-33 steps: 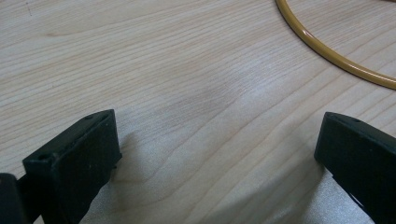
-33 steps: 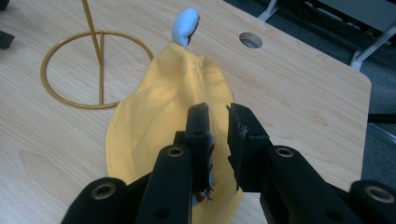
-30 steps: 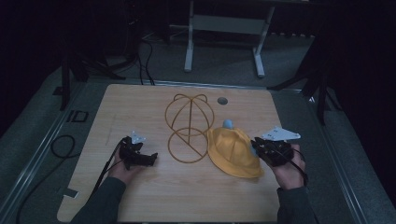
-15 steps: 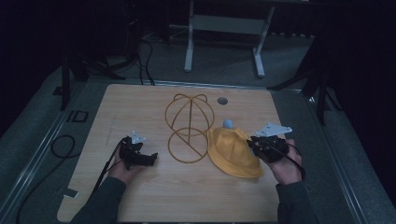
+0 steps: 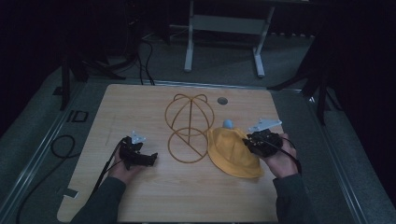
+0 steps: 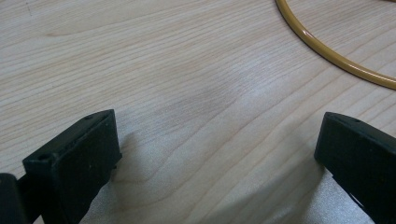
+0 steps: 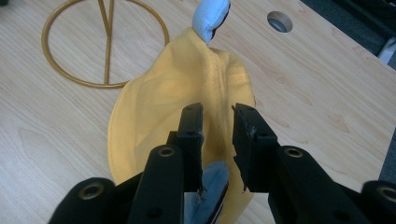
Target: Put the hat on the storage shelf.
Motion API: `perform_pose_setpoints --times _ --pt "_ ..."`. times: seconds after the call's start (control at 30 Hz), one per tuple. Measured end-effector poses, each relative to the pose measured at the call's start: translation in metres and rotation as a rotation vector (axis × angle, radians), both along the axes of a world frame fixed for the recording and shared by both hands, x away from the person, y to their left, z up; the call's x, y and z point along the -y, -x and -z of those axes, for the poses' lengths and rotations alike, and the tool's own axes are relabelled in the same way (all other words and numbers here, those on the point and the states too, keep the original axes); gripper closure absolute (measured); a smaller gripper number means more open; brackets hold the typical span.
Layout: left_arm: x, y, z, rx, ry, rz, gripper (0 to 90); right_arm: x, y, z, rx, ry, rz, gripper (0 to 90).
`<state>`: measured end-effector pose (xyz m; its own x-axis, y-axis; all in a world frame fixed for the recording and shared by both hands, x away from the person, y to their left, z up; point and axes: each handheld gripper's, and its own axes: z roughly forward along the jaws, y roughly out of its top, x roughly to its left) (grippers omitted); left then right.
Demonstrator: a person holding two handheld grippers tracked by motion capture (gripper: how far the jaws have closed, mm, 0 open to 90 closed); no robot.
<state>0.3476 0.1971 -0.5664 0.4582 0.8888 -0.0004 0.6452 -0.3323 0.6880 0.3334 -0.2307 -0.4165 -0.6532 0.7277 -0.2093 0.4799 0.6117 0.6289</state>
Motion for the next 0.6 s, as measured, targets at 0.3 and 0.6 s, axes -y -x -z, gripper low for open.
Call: perform_pose_setpoints --times 0.3,0.6 --pt "0.0 0.0 0.0 -0.001 -0.001 0.001 0.1 -0.009 -0.012 -0.002 -0.05 0.034 -0.011 68.5" --pt "0.0 0.0 0.0 0.0 0.001 -0.001 0.1 -0.016 -0.025 -0.003 -0.113 0.079 -0.027 61.0"
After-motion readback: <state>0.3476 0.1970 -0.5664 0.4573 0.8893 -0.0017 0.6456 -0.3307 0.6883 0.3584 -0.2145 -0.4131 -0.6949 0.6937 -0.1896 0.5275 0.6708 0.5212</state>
